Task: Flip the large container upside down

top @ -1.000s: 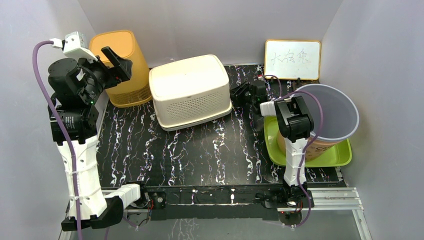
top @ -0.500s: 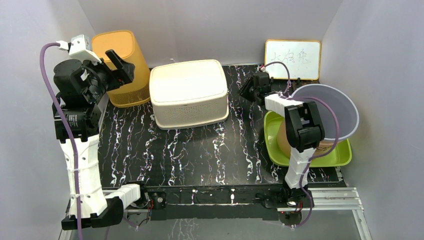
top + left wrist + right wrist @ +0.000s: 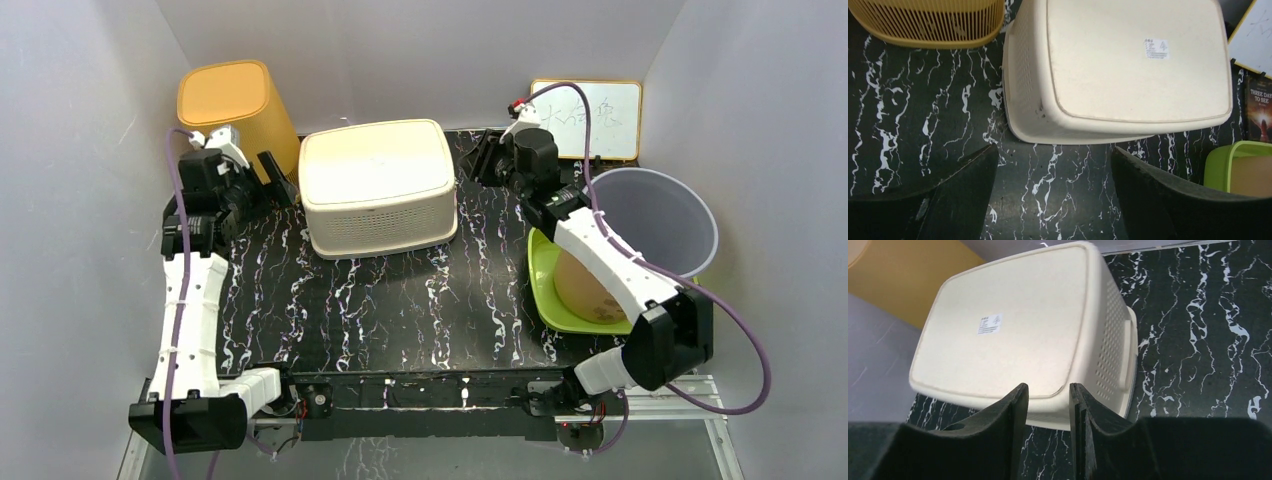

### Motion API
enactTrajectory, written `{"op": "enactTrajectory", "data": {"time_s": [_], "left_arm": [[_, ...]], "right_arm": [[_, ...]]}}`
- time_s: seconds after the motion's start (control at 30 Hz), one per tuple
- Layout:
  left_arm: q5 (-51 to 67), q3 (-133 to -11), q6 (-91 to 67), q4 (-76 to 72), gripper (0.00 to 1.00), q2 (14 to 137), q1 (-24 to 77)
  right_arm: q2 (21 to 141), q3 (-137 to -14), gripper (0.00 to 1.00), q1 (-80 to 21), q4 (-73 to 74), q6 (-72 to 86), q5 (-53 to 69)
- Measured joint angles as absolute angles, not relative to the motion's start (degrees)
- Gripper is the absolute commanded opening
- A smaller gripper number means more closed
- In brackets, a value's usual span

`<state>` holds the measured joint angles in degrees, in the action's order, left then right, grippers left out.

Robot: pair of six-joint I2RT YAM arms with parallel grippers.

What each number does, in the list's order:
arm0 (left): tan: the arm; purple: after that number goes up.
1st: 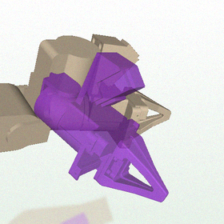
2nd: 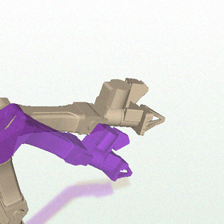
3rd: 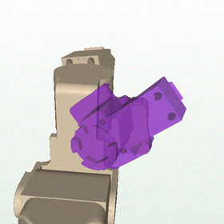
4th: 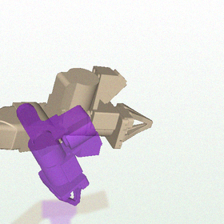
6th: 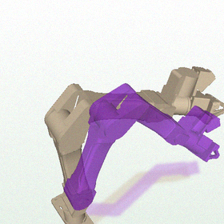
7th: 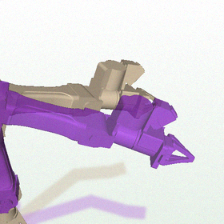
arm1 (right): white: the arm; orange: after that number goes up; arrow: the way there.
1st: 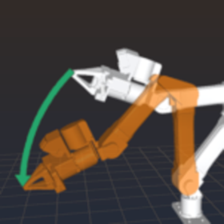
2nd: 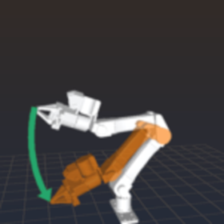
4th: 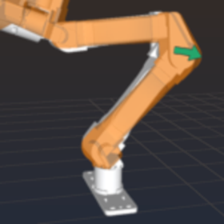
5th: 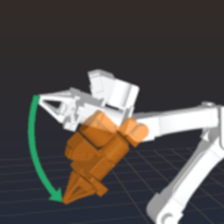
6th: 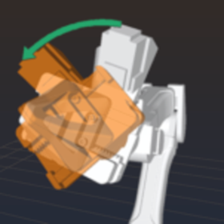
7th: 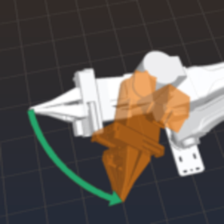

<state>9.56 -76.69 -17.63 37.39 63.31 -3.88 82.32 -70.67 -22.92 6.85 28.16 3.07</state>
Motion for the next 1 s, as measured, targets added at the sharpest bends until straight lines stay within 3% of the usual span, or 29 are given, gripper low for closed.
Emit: {"op": "enactTrajectory", "data": {"time_s": [0.23, 0.3, 0.43, 0.5, 0.7, 0.73, 0.77, 1.0], "left_arm": [[11.4, -66.22, -19.75, 32.14, 0.8, 62.81, -3.84], [12.01, -63.96, -20.84, 29.67, 0.8, 62.81, -3.55], [12.45, -61.17, -22.74, 24.12, 0.8, 63.18, -2.52], [12.43, -60.27, -23.38, 21.37, 0.81, 64.03, -1.74], [10.7, -54.24, -25.87, 13.04, 0.81, 67.22, 0.99], [10.33, -53.41, -26.46, 11.99, 0.81, 67.81, 1.39], [10.66, -52.97, -27.11, 10.81, 0.81, 68.2, 1.61], [9.26, -52.03, -28.82, 3.05, 0.81, 71.24, 3.75]], "right_arm": [[80.25, -71.68, 0.4, -30.2, 10.26, 25.52, 6.35], [80.88, -71.75, 0.51, -32.67, 10.61, 25.34, 7.4], [82.26, -71.59, 0.56, -36.05, 10.52, 25.32, 9.02], [82.61, -71.33, 0.66, -36.49, 10.52, 25.36, 9.47], [83.31, -71.29, 0.7, -36.67, 10.09, 25.41, 10.22], [83.35, -71.09, 0.76, -36.71, 9.8, 25.41, 10.44], [83.37, -70.87, 0.96, -36.75, 9.61, 25.43, 10.52], [83.79, -67.48, 0.98, -37.04, 7.49, 25.65, 12.32]]}}
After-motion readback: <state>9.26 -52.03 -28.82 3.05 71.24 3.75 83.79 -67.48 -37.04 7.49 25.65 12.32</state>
